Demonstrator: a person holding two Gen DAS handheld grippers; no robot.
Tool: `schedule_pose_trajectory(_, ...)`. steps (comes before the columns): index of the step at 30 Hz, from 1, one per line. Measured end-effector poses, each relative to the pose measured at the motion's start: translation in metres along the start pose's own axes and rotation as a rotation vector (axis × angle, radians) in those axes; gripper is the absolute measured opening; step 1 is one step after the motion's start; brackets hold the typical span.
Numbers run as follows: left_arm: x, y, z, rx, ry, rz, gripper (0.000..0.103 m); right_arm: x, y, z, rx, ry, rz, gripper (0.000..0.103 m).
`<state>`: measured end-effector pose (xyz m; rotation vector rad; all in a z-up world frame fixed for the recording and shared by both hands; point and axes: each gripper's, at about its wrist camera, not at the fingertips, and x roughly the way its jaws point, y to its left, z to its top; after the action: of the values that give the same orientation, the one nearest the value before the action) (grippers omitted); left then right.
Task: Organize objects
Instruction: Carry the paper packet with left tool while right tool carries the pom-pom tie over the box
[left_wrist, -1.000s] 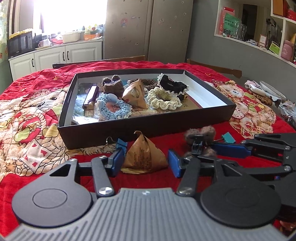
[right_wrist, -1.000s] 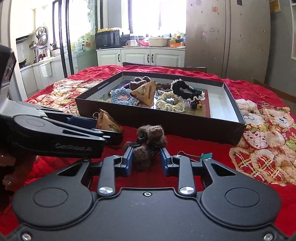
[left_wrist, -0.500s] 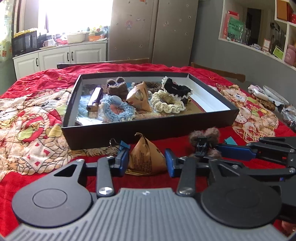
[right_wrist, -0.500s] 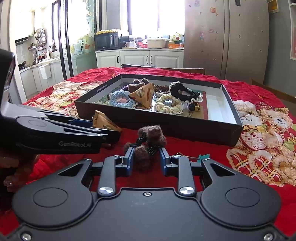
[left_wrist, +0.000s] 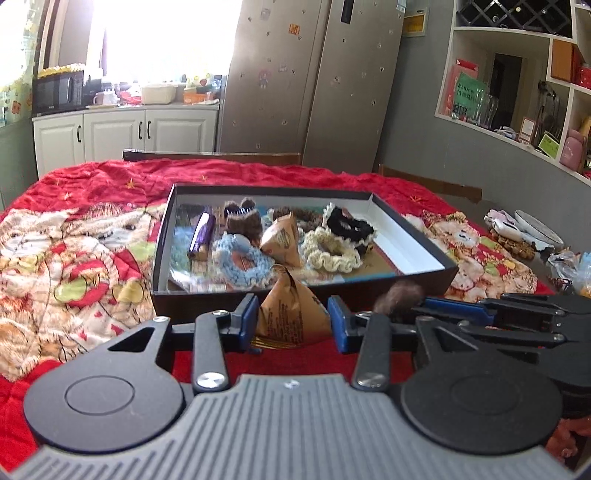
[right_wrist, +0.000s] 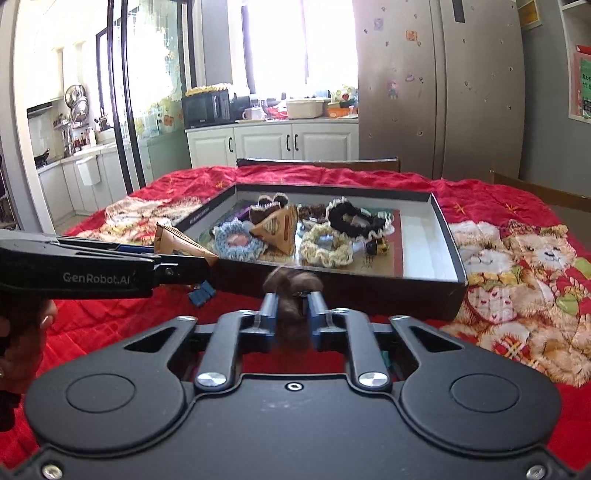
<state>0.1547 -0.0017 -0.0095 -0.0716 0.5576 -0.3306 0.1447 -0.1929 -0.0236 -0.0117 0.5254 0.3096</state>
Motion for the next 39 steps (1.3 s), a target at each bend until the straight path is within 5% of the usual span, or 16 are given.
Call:
schedule_pose_trajectory(18, 0.009, 0.017, 0.044, -0.006, -0.059, 0.047, 0.045, 0.001, -0.009, 0.046, -0.004, -0.082, 0.003, 0.015)
schedule_pose_trajectory(39, 0.090, 0.042, 0.068, -0.062, -0.024, 0.107, 0.045, 0.110, -0.024, 0.088, 0.082, -0.060, 0.006, 0.015)
